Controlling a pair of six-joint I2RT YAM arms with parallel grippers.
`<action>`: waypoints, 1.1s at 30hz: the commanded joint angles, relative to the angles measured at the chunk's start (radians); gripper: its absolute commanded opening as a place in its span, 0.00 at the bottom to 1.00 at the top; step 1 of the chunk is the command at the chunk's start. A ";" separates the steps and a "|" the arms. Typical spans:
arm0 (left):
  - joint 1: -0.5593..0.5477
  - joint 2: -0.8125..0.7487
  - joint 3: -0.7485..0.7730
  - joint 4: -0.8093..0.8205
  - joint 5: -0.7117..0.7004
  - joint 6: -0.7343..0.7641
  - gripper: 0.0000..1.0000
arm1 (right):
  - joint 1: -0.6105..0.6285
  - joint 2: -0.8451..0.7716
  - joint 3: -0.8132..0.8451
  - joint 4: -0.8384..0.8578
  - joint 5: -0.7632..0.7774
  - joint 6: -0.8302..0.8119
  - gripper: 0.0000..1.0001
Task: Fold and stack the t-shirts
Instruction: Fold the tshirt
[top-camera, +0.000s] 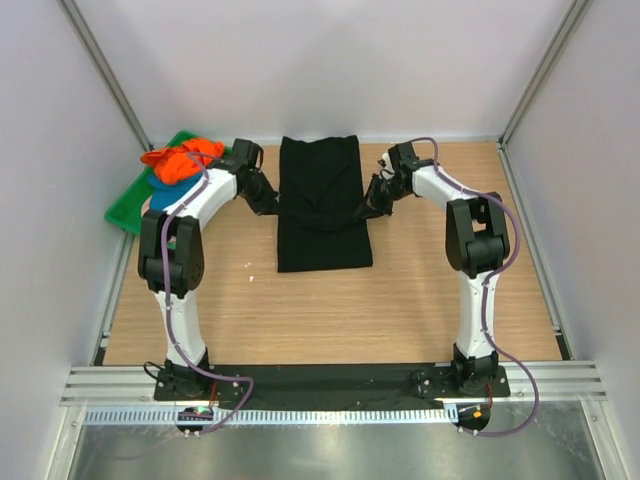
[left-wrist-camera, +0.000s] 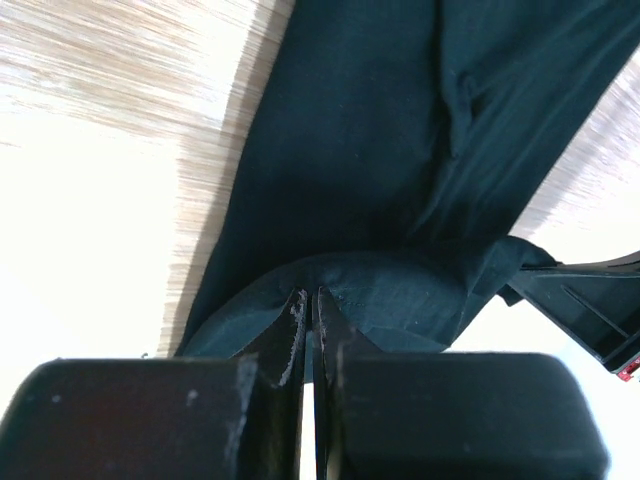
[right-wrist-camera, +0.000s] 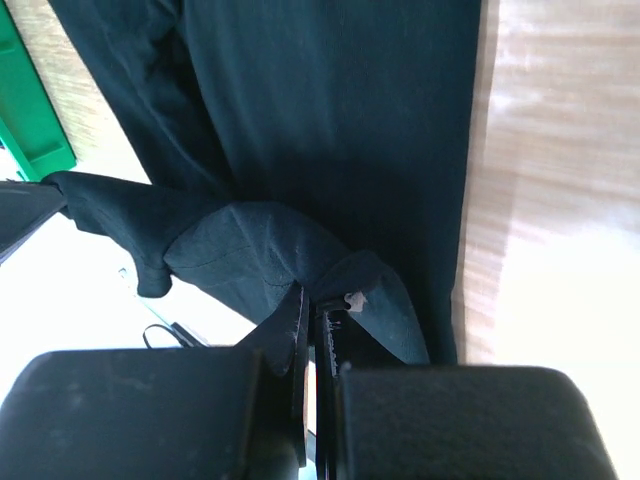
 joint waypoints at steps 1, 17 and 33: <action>0.012 0.024 0.058 0.001 0.028 0.013 0.00 | -0.005 0.020 0.084 0.010 -0.027 0.006 0.01; 0.033 0.125 0.142 -0.002 0.036 -0.007 0.00 | -0.031 0.126 0.191 -0.009 -0.049 0.032 0.04; 0.047 0.116 0.263 -0.088 -0.036 0.046 0.52 | -0.094 0.150 0.308 0.024 -0.091 0.139 0.39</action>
